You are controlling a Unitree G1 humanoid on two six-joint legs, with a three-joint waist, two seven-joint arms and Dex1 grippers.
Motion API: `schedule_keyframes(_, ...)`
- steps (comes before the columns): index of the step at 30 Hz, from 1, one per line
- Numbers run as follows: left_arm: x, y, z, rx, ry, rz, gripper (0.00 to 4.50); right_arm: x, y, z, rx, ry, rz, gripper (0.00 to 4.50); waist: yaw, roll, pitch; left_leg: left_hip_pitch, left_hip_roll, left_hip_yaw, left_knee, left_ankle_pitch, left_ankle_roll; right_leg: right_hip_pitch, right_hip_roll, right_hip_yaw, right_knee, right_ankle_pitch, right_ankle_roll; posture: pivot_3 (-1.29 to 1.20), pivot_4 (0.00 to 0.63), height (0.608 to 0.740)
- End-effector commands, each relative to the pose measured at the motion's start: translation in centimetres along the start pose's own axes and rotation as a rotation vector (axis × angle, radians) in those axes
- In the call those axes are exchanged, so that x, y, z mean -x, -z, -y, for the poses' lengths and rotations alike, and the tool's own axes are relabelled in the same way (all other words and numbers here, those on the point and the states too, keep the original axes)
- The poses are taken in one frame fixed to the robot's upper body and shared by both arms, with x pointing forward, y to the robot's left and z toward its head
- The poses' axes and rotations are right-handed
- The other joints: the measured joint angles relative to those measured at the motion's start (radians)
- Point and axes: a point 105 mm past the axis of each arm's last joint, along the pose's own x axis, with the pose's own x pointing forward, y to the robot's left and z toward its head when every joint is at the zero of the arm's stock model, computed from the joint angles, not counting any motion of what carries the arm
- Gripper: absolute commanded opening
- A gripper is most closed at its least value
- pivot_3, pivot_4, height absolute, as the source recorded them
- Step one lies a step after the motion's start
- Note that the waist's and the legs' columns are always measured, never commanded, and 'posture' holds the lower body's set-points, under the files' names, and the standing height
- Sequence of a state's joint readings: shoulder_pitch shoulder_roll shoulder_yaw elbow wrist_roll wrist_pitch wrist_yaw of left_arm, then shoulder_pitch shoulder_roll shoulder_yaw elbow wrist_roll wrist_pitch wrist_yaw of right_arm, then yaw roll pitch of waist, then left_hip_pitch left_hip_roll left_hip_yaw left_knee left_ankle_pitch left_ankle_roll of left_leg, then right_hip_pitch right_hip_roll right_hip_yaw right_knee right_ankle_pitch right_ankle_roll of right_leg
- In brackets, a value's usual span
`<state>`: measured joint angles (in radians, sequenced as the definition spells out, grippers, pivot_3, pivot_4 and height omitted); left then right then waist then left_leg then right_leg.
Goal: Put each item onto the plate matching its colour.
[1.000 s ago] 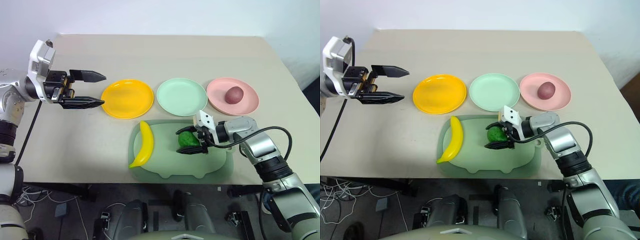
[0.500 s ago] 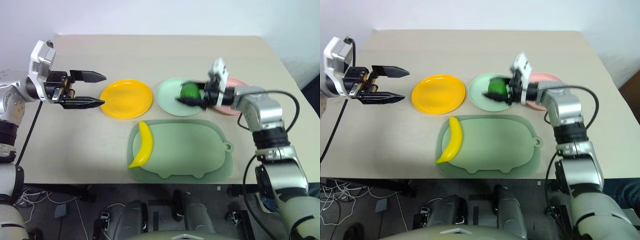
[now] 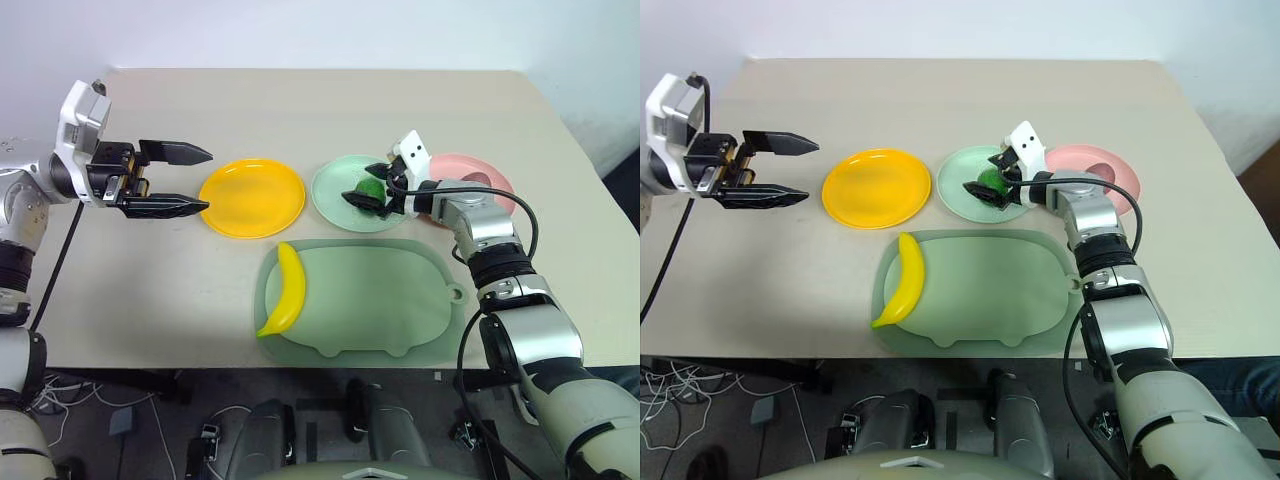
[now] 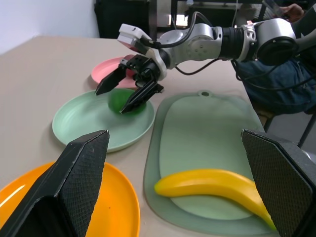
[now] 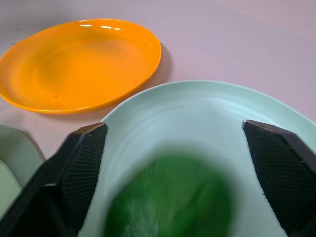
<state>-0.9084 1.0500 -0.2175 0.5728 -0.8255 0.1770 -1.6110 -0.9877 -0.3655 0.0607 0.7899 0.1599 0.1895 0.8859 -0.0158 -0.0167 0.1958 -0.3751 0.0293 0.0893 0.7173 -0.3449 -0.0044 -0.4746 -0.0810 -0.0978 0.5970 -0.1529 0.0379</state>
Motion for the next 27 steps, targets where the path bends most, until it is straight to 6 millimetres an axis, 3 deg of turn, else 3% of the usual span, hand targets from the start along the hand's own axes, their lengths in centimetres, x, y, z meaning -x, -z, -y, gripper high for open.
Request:
schedule_keyframes(1,0.5,-1.4,0.1,-0.047,-0.008,0.015,4.5,0.6,-2.2,0.9,0.071,0.02,0.052,4.47,0.001,0.0,0.0,0.0,0.0,0.0,0.0,0.0,0.0,0.0,0.0,0.0,0.0,0.0,0.0,0.0,0.15,0.74)
schedule_keyframes(6,0.4,-1.4,0.1,-0.049,-0.004,0.017,4.5,2.1,-5.1,1.3,-0.015,-0.027,0.207,4.47,0.0,0.0,0.0,0.0,0.0,0.0,0.0,0.0,0.0,0.0,0.0,0.0,0.0,0.0,0.0,0.0,0.15,0.74)
schedule_keyframes(9,0.3,-1.3,0.1,-0.048,0.0,0.019,4.5,4.0,-6.2,1.1,0.04,-0.095,0.262,4.47,0.003,0.0,0.0,0.0,0.0,0.0,0.0,0.0,0.0,0.0,0.0,0.0,0.0,0.0,0.0,0.0,0.15,0.74)
schedule_keyframes(11,0.2,-1.3,0.1,-0.048,0.003,0.019,4.5,5.5,-5.6,0.6,0.114,-0.165,0.229,4.47,0.005,0.0,0.0,0.0,0.0,0.0,0.0,0.0,0.0,0.0,0.0,0.0,0.0,0.0,0.0,0.0,0.15,0.74)
schedule_keyframes(16,0.0,-1.2,0.2,-0.045,0.011,0.024,4.5,9.8,-3.1,-0.5,0.114,-0.365,0.056,4.47,0.005,0.0,0.0,0.001,0.0,-0.001,0.0,0.0,0.0,0.001,0.0,0.0,0.0,0.0,0.0,0.0,0.15,0.74)
schedule_keyframes(22,-0.7,-0.7,0.1,-0.013,0.023,0.03,4.5,13.7,-1.4,1.3,0.156,-0.336,-0.069,4.47,0.003,0.0,0.0,0.001,0.0,0.0,0.0,0.0,0.0,0.001,0.0,0.0,0.0,0.0,0.0,0.0,0.15,0.74)
schedule_keyframes(27,-1.9,0.8,0.6,0.095,0.059,0.001,4.5,14.6,-0.9,1.4,0.175,-0.35,-0.115,4.47,0.001,0.0,0.0,0.001,0.0,0.001,0.0,0.0,0.0,0.001,0.0,0.0,0.0,0.0,0.0,0.0,0.15,0.74)
